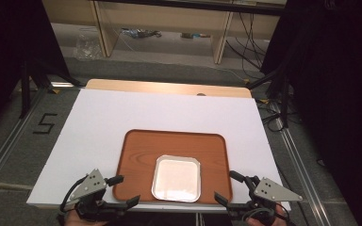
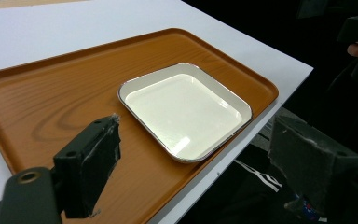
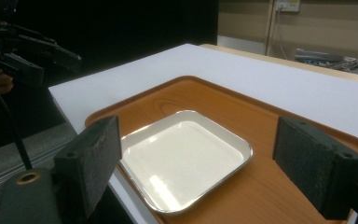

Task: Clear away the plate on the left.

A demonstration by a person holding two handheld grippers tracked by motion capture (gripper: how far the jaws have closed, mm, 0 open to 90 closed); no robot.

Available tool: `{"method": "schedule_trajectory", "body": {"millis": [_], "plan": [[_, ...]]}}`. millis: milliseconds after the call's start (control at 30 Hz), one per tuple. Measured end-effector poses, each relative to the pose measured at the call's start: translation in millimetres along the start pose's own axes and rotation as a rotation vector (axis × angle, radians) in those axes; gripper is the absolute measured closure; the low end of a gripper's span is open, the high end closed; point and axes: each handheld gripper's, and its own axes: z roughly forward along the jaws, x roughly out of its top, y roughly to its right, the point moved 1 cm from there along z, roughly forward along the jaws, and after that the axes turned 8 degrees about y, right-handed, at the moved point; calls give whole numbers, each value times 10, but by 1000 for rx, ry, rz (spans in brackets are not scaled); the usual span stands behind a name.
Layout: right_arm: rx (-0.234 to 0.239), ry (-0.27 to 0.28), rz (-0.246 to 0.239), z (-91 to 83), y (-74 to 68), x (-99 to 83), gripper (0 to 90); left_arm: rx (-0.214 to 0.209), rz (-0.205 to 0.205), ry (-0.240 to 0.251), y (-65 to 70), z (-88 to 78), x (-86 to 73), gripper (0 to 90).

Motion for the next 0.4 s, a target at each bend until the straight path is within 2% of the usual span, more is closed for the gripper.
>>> {"method": "schedule_trajectory", "body": {"millis": [133,200,300,333,367,400], "plan": [[2,1,0,-3,1,1,167,7,3,-5,-7,-5,3,165],[4,1,1,-4,0,1,167,-4,31,3,-24,14,7,165],[3,1,1,-1,2,0,167,-6,20,4,-27,25,1,165],[5,1,1,0,5,0,167,-16,49,5,-46,31,8,166],[6,1,3,-1,9,0,167,0,25,-4,-32,22,4,166],[8,-1,3,-3,10,2,167,0,19,-5,-32,23,2,166]]}}
